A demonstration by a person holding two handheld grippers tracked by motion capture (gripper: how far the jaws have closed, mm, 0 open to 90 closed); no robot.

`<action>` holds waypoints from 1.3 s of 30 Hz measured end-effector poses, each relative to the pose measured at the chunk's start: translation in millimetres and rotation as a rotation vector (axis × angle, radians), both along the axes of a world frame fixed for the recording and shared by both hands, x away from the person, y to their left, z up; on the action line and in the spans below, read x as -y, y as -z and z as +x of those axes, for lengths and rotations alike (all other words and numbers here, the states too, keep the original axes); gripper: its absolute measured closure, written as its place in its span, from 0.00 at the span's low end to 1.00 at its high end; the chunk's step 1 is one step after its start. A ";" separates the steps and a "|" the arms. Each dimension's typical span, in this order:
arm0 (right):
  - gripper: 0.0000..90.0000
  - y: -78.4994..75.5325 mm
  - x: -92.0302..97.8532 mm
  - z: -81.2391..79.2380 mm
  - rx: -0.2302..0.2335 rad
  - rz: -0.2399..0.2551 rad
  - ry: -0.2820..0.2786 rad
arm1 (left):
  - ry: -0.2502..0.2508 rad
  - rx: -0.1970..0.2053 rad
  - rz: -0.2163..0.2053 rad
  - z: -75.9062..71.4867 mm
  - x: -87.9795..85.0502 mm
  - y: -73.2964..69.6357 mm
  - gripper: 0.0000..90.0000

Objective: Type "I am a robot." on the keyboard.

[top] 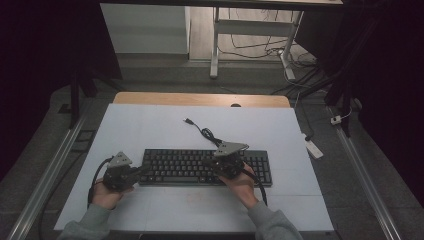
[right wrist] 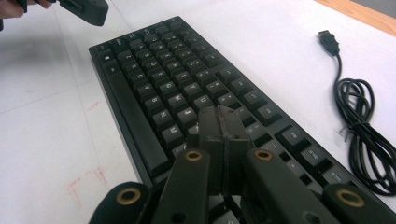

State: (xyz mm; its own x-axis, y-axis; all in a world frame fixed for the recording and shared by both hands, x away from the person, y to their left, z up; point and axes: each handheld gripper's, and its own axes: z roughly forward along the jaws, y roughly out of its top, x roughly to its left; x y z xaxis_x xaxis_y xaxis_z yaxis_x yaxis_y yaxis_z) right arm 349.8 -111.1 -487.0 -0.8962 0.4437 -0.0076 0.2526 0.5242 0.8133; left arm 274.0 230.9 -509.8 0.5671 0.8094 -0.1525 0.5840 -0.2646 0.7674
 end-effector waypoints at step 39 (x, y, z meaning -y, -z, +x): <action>0.99 24.0 -38.1 29.2 -0.052 -0.054 0.043 | -0.013 -0.048 0.097 12.6 4.3 20.2 0.98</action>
State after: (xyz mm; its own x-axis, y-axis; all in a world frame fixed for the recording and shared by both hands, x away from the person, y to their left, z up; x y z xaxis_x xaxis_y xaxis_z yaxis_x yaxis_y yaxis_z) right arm 379.0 -73.0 -511.0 -0.8763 0.4815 0.0133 0.3165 0.5547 0.7695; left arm 286.5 226.6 -530.1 0.5505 0.8288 -0.1002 0.6234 -0.3282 0.7097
